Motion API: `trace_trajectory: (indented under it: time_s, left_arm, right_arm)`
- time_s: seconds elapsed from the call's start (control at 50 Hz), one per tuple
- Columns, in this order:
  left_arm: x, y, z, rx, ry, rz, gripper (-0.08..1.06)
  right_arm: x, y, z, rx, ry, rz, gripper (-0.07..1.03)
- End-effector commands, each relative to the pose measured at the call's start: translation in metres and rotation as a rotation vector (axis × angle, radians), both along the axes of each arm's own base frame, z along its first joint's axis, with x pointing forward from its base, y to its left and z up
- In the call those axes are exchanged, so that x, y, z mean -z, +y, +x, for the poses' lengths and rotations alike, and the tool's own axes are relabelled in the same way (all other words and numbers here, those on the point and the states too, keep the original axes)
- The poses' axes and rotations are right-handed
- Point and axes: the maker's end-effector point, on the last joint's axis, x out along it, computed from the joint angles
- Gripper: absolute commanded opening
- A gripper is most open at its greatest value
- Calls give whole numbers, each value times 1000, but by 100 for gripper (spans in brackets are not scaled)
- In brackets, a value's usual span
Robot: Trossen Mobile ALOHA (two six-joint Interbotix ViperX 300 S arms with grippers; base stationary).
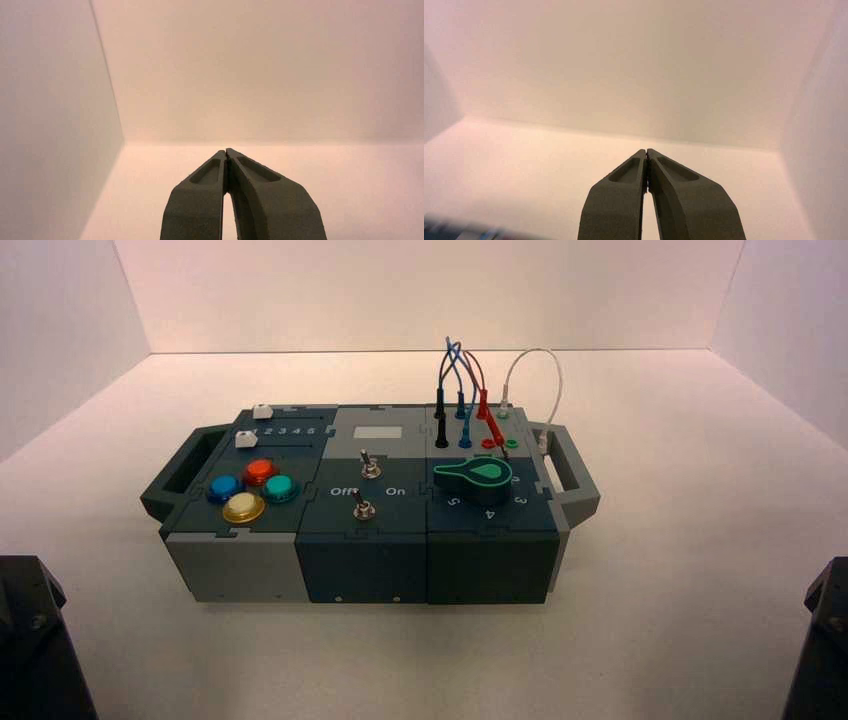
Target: Move the bottom slider to position 3.
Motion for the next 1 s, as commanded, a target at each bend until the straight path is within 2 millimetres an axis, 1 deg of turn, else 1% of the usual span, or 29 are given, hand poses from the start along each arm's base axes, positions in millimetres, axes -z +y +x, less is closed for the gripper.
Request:
trace_trajectory:
  time_s: [0.02, 0.12, 0.16, 0.36, 0.5, 0.64, 0.7, 0.8, 1.0]
  left_arm:
    - [0, -8, 3, 30, 95, 5, -3]
    - [15, -13, 1, 52, 205, 12, -3]
    - [23, -16, 0, 62, 267, 12, -3]
    - [40, -27, -7, 105, 408, 22, -3]
    - [52, -32, -12, 124, 504, 17, -3]
    - [64, -34, -16, 131, 598, 27, -3]
    - [74, -34, -19, 133, 655, 29, -3]
    - [82, -37, -21, 142, 694, 32, -3]
    - [101, -45, -23, 172, 774, 51, -3]
  right_arm:
    - [-4, 22, -1, -79, 47, -2, -2]
    - [3, 40, -5, -143, 86, -9, -2]
    - [6, 51, -8, -186, 104, -18, -2]
    - [23, 91, -15, -318, 199, -44, -2]
    - [36, 109, -13, -349, 299, -43, -2]
    - [49, 119, -8, -353, 397, -53, -2]
    - [58, 125, -5, -363, 453, -85, -2]
    - [65, 135, -5, -390, 487, -116, -2]
    - [74, 165, -6, -460, 527, -159, -2]
